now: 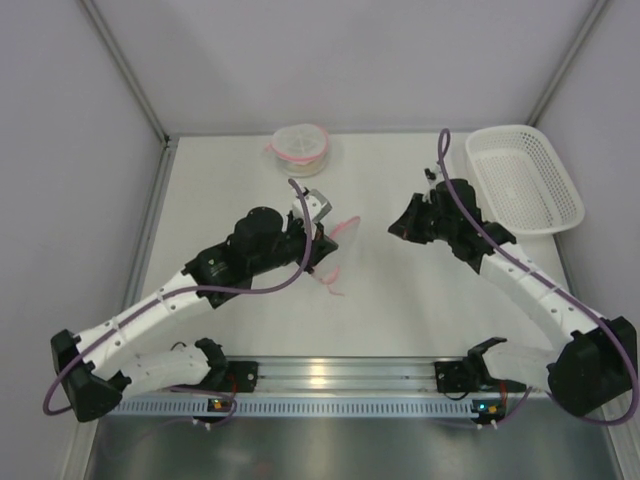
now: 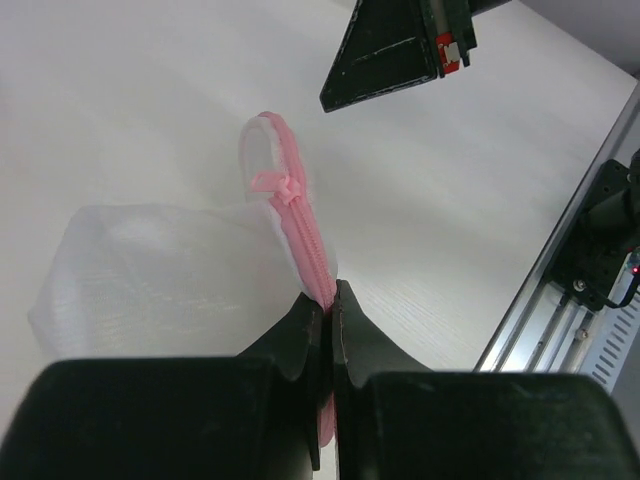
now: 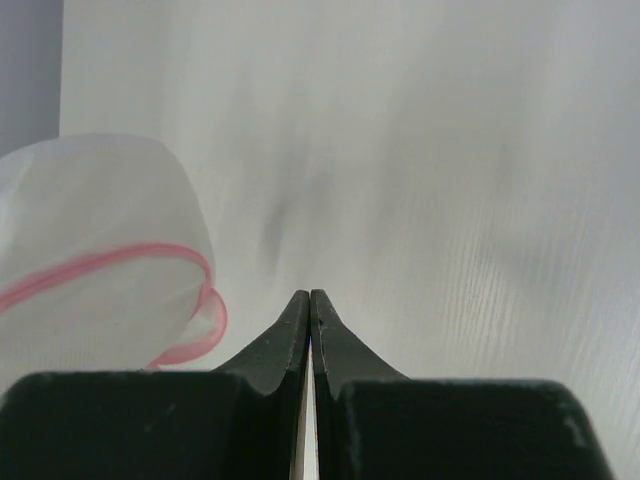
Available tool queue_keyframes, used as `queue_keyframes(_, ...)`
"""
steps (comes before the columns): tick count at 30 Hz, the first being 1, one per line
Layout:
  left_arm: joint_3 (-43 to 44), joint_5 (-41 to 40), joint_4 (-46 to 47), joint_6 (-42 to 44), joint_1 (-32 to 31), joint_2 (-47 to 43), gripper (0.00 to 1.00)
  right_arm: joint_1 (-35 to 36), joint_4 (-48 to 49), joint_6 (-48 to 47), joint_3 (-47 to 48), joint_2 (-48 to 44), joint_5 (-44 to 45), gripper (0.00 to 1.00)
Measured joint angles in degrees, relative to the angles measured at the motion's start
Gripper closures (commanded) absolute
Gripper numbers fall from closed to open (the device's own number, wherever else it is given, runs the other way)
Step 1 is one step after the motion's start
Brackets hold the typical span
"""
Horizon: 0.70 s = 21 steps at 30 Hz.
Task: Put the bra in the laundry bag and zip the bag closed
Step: Zip the zipper on the laundry bag.
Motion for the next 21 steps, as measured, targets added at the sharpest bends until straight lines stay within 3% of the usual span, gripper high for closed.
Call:
queue_keyframes(4, -1.1, 3.7, 0.6, 1.1, 0.3, -0.4, 1.0, 0.0, 0.7, 0.0, -0.5, 0.0, -1.9, 1.0)
queue_keyframes(7, -2.4, 6.5, 0.6, 2.0, 0.3, 1.4, 1.0, 0.0, 1.4, 0.0, -0.5, -1.2, -2.9, 0.91)
queue_keyframes(12, -2.8, 9.0, 1.6, 3.1, 0.3, 7.1, 1.0, 0.0, 1.5, -0.2, -0.4, -4.9, -1.7, 0.9)
queue_keyframes(15, -1.1, 9.0, 3.7, 0.9, 0.5, 10.5, 1.0, -0.1, 0.0, -0.1, -0.2, -6.4, 1.9, 0.82)
queue_keyframes(17, 1.7, 9.1, 6.0, -3.1, 1.1, 13.1, 1.0, -0.3, -2.4, 0.0, 0.1, -7.4, 4.6, 0.64)
queue_keyframes(21, 2.6, 8.8, 15.6, -14.4, 2.4, 14.1, 1.0, -1.4, -6.0, -0.5, 0.9, -9.6, 9.0, 0.5)
